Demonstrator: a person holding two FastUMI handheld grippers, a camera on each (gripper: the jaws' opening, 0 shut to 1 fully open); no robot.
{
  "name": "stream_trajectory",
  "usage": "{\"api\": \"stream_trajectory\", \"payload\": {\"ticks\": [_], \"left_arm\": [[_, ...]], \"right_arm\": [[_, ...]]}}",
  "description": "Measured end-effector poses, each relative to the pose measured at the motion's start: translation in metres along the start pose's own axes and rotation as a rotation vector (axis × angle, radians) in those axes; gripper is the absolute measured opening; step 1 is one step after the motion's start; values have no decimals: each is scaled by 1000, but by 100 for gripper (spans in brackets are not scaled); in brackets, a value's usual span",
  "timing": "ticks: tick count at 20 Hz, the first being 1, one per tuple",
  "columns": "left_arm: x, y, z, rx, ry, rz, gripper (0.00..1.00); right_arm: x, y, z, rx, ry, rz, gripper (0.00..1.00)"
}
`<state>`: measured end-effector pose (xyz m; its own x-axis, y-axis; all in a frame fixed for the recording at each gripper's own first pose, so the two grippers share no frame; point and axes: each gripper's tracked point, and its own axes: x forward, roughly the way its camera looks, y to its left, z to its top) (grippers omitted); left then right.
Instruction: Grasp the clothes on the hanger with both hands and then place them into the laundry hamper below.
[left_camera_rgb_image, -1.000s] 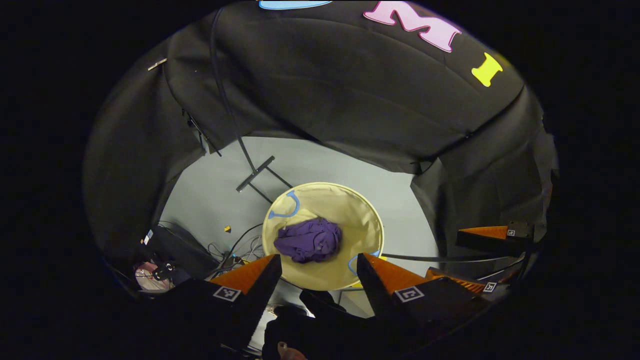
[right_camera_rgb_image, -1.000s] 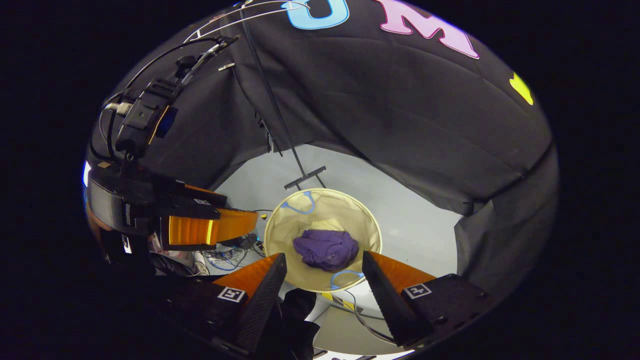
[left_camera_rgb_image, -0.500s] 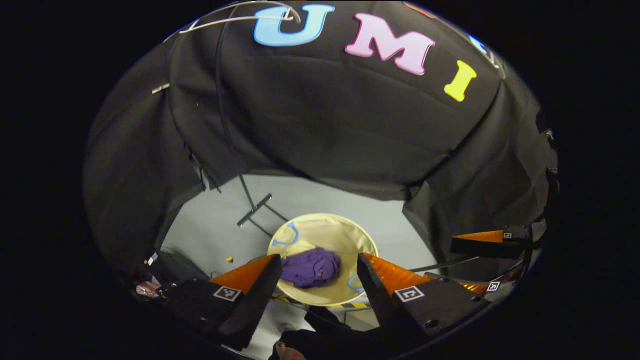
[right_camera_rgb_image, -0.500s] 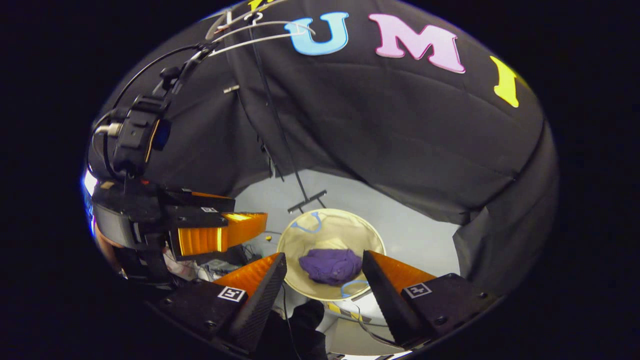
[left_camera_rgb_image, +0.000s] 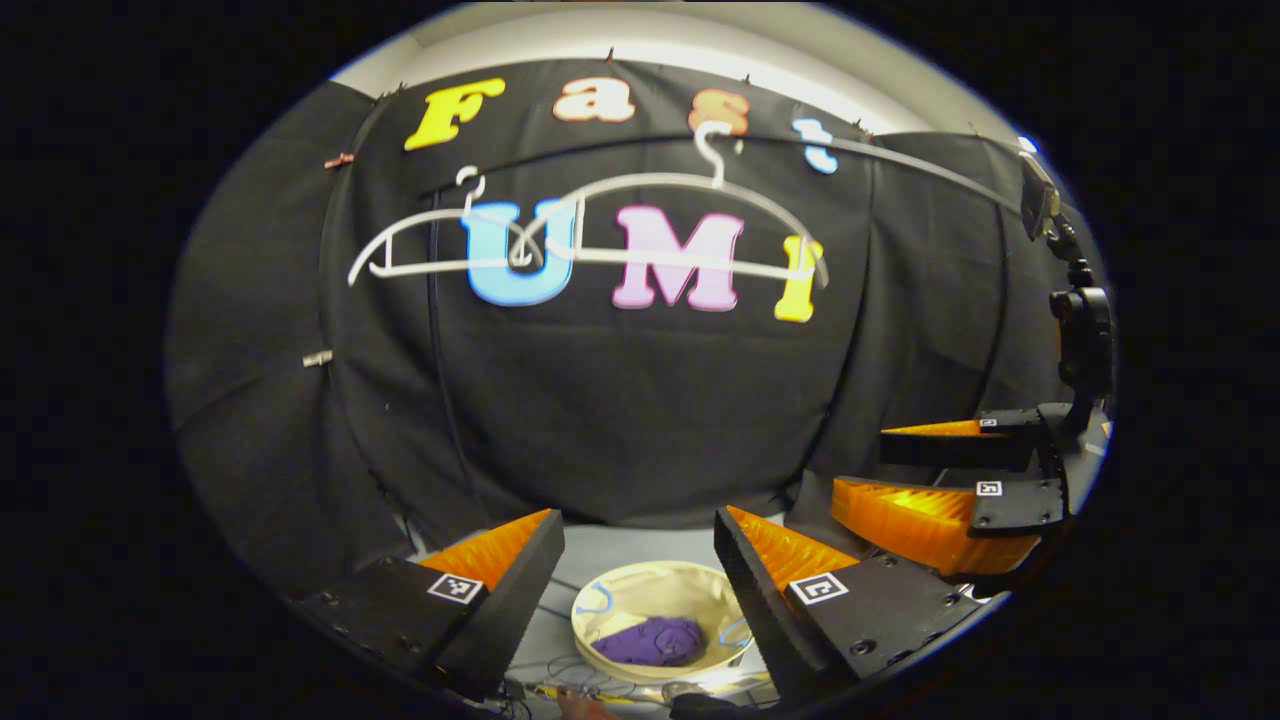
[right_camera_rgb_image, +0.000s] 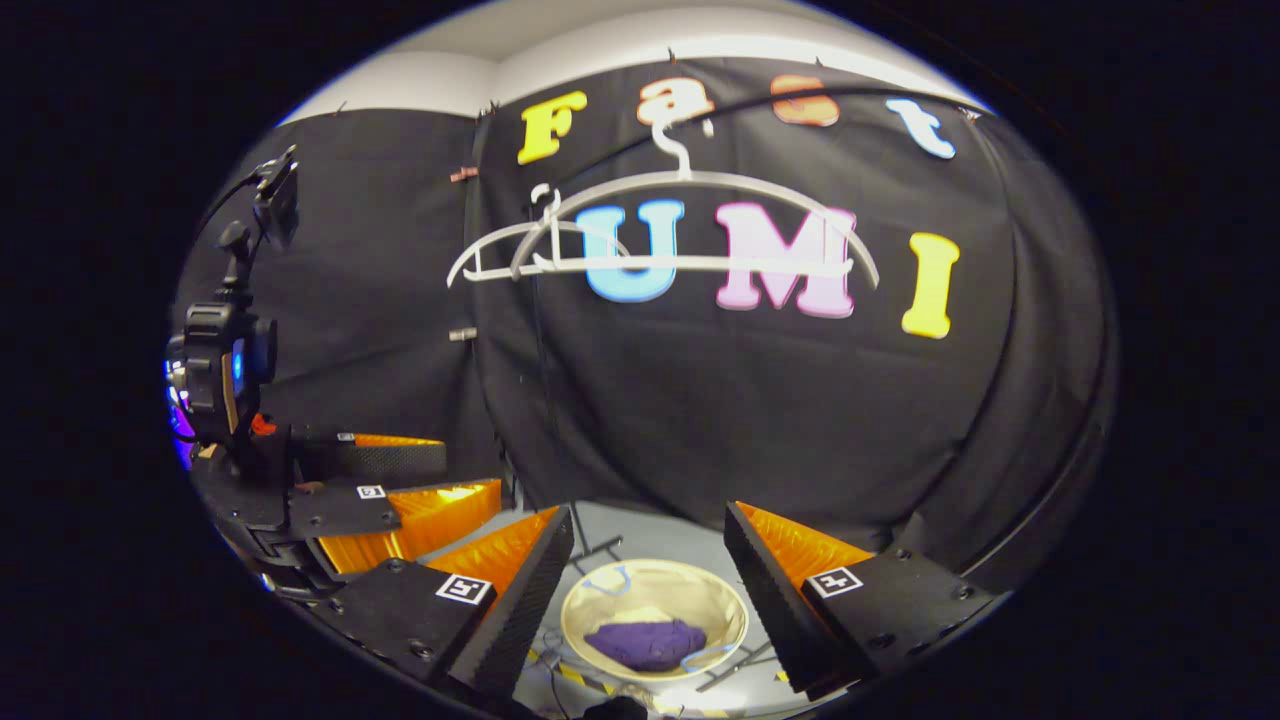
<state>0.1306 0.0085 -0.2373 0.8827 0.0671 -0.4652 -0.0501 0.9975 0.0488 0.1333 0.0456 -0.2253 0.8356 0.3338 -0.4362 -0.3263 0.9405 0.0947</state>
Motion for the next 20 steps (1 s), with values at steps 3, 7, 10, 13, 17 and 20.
{"api": "stream_trajectory", "payload": {"ticks": [3,7,10,13,17,20], "left_arm": [[-56,5,37,41,-148,-19,95],[-114,9,66,7,-277,-26,92],[-146,5,94,-21,-369,-49,92],[-159,-2,109,-25,-404,-71,92],[-164,-13,119,7,-430,-68,92],[-160,-21,118,10,-423,-52,92]], "right_arm": [[-48,16,42,-11,-189,-36,98],[-108,37,60,-40,-308,-85,96],[-144,42,73,-55,-377,-137,97],[-167,40,83,-44,-406,-175,95],[-190,25,109,-7,-480,-198,99],[-194,14,116,0,-490,-193,95]]}}
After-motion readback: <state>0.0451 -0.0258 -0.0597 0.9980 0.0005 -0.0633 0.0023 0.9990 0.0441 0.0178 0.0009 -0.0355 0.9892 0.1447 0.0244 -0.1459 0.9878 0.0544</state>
